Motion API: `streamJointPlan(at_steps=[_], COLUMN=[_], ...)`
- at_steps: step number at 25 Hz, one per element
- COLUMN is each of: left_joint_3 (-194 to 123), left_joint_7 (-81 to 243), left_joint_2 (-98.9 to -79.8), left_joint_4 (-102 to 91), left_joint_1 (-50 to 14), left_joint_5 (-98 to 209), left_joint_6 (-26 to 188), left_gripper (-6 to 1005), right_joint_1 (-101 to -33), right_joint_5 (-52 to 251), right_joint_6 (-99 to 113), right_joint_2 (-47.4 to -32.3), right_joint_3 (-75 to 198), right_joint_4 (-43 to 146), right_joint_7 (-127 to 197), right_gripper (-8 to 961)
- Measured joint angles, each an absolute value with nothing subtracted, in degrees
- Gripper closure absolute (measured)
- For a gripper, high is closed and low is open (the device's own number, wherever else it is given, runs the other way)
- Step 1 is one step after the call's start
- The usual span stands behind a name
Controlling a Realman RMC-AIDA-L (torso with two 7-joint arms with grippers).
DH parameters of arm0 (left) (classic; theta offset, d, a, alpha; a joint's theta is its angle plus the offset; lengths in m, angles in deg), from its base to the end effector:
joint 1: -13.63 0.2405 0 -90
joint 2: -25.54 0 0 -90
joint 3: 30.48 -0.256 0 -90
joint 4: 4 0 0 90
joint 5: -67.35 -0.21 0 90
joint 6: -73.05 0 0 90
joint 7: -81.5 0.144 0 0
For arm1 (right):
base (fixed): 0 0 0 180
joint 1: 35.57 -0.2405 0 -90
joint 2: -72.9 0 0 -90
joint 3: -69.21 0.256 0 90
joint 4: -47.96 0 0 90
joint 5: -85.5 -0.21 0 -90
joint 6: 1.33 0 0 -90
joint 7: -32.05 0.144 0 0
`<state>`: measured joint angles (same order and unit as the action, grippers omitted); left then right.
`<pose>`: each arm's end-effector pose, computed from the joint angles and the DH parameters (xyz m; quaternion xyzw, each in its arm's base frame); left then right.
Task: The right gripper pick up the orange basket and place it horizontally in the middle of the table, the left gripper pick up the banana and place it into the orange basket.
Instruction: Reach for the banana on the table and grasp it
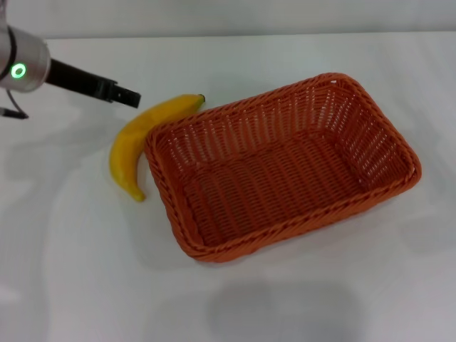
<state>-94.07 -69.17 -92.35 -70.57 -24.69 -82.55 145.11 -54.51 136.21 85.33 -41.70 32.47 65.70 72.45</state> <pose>-0.2085 0.4164 0.0414 -0.8463 -0.4321 0.0419 0.3088 0.3386 0.3074 0.1100 -0.6584 0.1490 0.4547 0.5809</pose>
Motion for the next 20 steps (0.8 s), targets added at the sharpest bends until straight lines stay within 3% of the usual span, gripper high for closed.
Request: streamJointPlan(at_steps=[5,20], left_joint_3=[-94.2,-95.4], left_joint_7=[-69.5,-67.8], left_joint_2=[-93.19,-93.28], left_joint_4=[-70.3,-64.1], left_joint_1=[-23.1,-24.3], left_joint_5=[-82.4,-78.9], left_joint_6=[141.6,140.2], left_gripper=[162,178], right_joint_1=[-54.5,-54.3], right_joint_5=[136.4,136.7], right_joint_6=[85.3,85.2], right_joint_2=[-41.70,-41.79], right_joint_3=[32.7,32.6], right_joint_4=[65.7,65.0], right_joint_7=[72.4,72.7], right_gripper=[99,99])
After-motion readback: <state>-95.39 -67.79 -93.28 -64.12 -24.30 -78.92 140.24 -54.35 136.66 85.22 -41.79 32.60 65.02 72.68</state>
